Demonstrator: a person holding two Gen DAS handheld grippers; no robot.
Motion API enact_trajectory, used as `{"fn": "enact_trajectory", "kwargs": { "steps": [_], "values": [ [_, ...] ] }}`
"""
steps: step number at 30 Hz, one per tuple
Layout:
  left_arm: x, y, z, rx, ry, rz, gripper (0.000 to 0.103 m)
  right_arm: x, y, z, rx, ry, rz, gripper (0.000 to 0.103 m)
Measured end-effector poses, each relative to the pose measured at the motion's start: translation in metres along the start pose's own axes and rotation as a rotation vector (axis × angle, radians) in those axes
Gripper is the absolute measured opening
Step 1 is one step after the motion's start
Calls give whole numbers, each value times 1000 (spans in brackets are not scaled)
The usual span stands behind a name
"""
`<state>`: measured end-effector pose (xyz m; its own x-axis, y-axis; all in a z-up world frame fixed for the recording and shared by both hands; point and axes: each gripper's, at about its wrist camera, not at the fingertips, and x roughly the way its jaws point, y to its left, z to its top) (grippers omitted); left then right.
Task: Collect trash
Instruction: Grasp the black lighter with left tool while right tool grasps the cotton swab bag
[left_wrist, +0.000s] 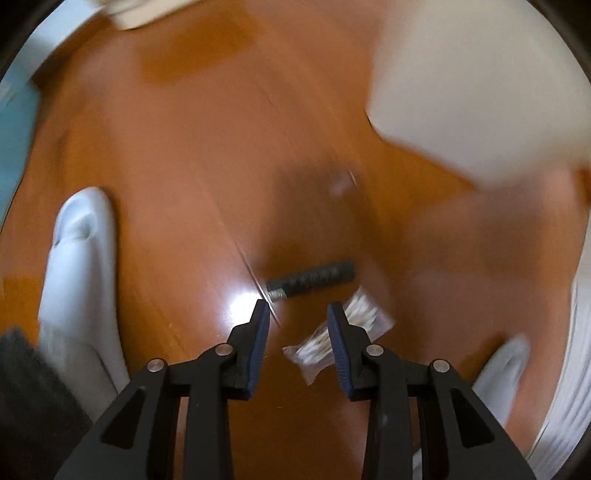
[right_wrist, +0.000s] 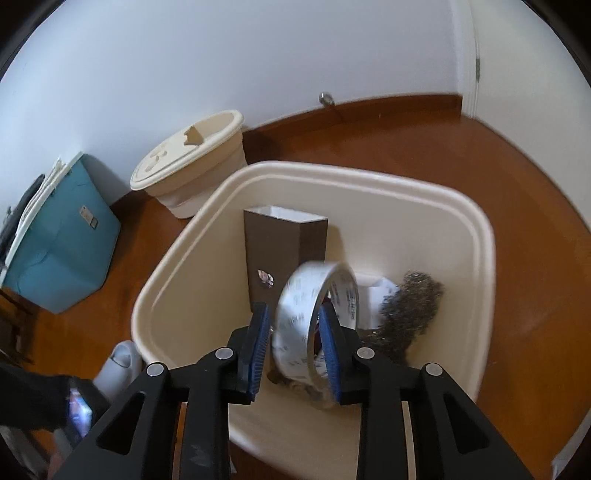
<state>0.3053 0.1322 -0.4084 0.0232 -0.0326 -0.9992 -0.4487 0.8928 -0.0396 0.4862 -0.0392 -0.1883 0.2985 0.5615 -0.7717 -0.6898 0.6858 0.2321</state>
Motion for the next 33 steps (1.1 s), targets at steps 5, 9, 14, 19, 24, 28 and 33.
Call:
{"fn": "enact_trajectory", "kwargs": {
  "steps": [5,9,14,19,24,28,33],
  "values": [
    [32,-22,4,307,31,101,31,-41,-9,-23,49,-62,35,30],
    [56,-38,4,542,58,140,31,-60,-31,-63,182,-72,83,33],
    [70,-43,8,627,83,118,32,-59,-52,-99,315,-37,73,42],
    [75,-47,10,655,114,76,27,-67,-44,-122,278,-47,82,42],
    [68,-52,10,586,117,1,18,-23,-19,-157,237,101,151,53],
    [51,-23,20,401,59,-69,18,36,41,-201,-93,220,202,53],
    [25,42,28,104,-30,-66,18,85,137,-265,-832,325,187,53]
  ]
}}
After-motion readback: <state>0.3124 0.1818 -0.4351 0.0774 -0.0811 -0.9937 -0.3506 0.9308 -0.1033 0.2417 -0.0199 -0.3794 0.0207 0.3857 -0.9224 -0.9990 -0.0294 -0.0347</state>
